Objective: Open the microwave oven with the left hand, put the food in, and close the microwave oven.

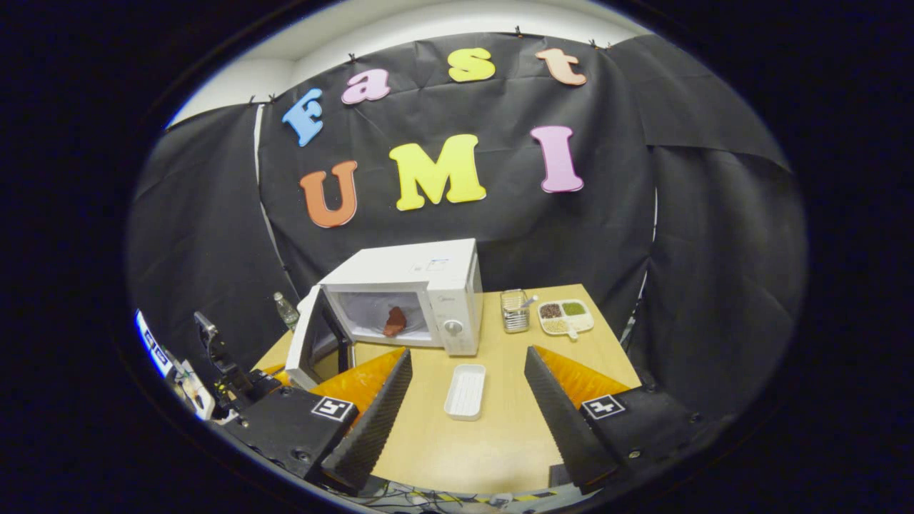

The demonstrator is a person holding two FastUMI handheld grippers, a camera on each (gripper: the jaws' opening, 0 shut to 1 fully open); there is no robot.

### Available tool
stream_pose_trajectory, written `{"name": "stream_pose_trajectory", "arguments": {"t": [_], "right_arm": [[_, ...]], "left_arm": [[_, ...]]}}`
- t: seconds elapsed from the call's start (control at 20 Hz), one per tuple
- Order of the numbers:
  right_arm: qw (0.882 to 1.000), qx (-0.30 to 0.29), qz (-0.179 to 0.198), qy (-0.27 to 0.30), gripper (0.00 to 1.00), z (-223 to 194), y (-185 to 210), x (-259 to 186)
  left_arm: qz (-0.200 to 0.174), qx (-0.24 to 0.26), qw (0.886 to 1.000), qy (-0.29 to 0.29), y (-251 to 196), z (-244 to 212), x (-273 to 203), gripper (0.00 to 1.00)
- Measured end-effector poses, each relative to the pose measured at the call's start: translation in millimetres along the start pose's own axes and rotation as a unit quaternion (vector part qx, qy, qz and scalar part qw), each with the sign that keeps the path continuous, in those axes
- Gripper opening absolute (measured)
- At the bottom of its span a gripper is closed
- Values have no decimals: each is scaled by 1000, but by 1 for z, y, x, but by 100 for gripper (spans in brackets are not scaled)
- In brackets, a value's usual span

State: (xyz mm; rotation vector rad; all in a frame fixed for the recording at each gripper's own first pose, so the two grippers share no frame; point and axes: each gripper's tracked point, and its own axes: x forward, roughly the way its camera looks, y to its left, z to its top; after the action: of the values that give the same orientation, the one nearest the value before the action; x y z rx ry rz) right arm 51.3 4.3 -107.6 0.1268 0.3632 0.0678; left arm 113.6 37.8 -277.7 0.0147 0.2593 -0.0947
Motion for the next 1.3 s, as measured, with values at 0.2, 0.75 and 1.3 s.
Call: {"name": "stream_pose_trajectory", "arguments": {"t": [0.2,0.75,1.3], "right_arm": [[1000,-4,10,9,100,-5,-38,12],[999,3,-3,32,100,-10,-115,50],[999,-5,7,43,100,-3,-126,82]], "left_arm": [[-10,17,1000,-7,-45,10,31,0],[-28,21,999,-21,-112,37,126,0],[-37,25,999,-18,-141,47,193,0]]}}
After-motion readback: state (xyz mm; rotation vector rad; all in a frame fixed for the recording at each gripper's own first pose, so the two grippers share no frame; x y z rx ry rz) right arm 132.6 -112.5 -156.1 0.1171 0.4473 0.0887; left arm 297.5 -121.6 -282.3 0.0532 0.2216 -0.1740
